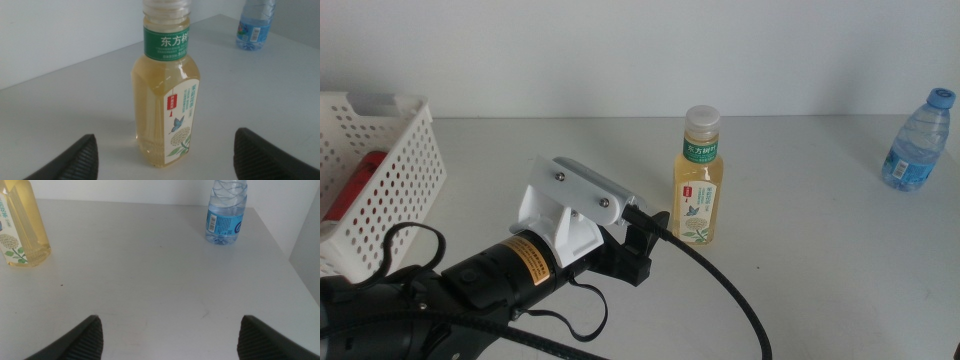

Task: Use arms to grab the bottles and put them into the dustbin to the left of the table.

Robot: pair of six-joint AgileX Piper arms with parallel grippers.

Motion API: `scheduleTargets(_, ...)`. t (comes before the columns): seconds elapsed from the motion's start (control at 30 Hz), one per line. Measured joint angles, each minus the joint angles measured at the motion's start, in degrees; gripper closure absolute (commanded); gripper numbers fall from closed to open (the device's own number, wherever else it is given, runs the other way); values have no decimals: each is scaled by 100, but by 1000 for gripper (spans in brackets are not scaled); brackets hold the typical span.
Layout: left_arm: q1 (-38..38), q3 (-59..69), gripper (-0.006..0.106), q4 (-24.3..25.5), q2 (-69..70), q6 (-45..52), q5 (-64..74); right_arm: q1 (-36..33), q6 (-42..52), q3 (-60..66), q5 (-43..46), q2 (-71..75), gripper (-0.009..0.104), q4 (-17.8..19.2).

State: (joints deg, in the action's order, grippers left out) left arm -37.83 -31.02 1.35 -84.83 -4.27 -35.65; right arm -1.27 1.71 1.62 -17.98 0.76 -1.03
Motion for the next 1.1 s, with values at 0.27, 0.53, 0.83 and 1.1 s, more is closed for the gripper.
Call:
scheduleTargets(0.27, 0, 0, 10, 325, -798, -359, -986, 0, 0, 0, 0, 0, 25, 0)
scheduleTargets(0.53, -393, -436, 10, -533, -1418, 110, -1386, 0, 0, 0, 0, 0, 25, 0)
scheduleTargets(0.83, -867, -1294, 10, -2079, -1910, 1279, -1053, 0, 0, 0, 0, 0, 25, 0)
scheduleTargets(1.1, -867, -1733, 10, -2121, -2378, 1227, -998, 0, 0, 0, 0, 0, 25, 0)
